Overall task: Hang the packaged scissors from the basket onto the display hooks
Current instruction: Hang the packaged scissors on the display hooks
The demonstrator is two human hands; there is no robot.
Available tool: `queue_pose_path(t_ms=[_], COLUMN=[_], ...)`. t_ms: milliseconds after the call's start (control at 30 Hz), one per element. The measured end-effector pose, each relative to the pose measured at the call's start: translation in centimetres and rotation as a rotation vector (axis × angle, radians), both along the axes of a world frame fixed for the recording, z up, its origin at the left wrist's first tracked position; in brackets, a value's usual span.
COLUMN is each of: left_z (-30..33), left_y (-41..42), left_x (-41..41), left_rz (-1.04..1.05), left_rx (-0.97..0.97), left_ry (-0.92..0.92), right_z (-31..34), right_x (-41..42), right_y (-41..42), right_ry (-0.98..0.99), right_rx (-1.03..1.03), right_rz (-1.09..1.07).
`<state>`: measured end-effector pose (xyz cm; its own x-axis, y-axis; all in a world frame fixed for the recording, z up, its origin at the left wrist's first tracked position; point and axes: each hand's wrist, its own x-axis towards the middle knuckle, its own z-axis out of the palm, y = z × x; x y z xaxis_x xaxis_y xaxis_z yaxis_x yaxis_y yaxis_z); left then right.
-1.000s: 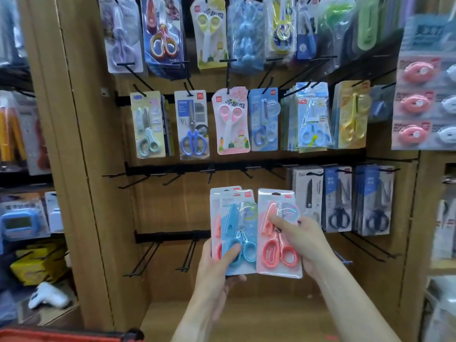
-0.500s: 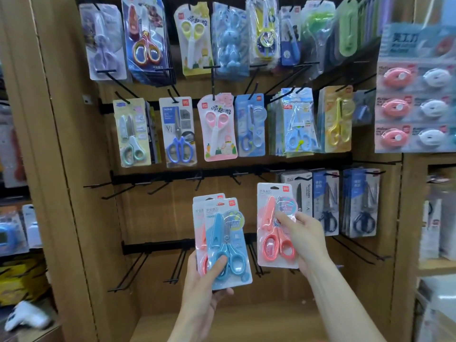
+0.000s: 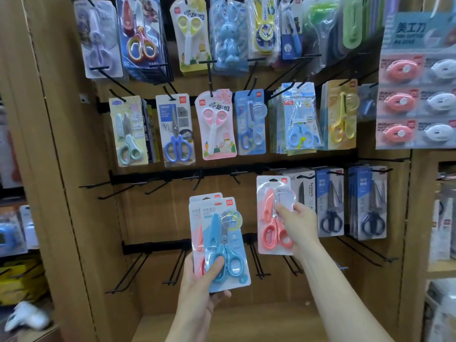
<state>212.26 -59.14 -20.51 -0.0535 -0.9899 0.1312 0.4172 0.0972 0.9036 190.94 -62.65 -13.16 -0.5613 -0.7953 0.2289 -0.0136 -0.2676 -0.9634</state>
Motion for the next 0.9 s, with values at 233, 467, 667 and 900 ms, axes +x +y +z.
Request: queue_pose_path(t_ms=[233, 467, 667, 900], left_z=[0.0, 0.1, 0.3, 0.9], left_y=[-0.1, -0.2, -0.5, -0.6], left_x=[-1.0, -2.2, -3.0, -3.0], left_rz=[-0.006, -0.017, -0.022, -0.042], left_rx=[0.002, 0.006, 0.007, -0.01], left_ry=[-0.008, -0.022, -0.04, -0.071], right_z=[0.0, 0.4, 0.7, -0.6], right_x=[-1.7, -2.2, -3.2, -3.9], right_y=[0.0, -2.7, -6.8, -5.5], right_ry=[0.073, 0.043, -0.046, 0.096], right_rx=[0.034, 0.136, 0.289, 0.327], right_rz=[0.061, 0.119, 0.169, -0.04])
